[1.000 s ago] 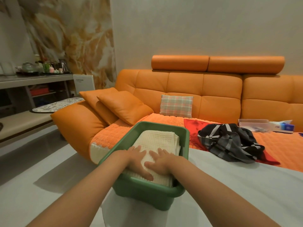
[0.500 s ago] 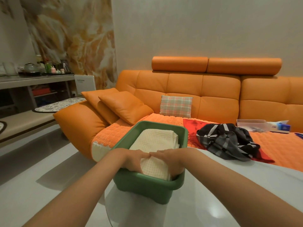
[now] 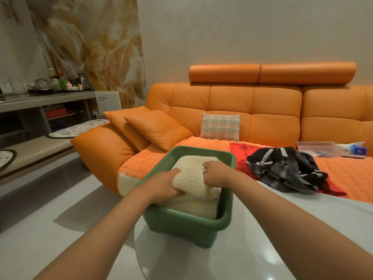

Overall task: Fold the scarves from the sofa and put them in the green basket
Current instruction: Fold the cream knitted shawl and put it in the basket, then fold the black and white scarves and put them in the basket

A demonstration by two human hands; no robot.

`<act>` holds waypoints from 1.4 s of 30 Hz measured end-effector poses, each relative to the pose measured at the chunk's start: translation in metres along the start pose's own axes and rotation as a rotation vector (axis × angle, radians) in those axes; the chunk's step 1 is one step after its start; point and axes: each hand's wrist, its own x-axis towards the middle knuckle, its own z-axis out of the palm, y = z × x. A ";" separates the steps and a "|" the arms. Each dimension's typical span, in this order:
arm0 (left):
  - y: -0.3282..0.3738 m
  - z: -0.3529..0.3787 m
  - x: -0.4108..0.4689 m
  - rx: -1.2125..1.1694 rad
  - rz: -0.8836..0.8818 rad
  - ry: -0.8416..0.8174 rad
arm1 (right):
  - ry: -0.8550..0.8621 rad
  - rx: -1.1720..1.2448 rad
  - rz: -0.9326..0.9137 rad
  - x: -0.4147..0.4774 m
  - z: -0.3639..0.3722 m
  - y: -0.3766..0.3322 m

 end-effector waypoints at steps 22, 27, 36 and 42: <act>0.020 0.006 -0.009 -0.056 -0.140 -0.372 | -0.311 -0.409 -0.143 -0.055 0.020 -0.012; 0.037 -0.006 0.002 0.004 -0.110 -0.192 | -0.140 -0.124 -0.183 -0.053 0.001 -0.002; 0.139 -0.009 0.059 -0.074 0.105 0.195 | 0.361 0.202 0.073 -0.058 -0.065 0.122; 0.226 0.058 0.134 -0.085 0.181 0.046 | 0.332 0.117 0.287 -0.063 -0.062 0.241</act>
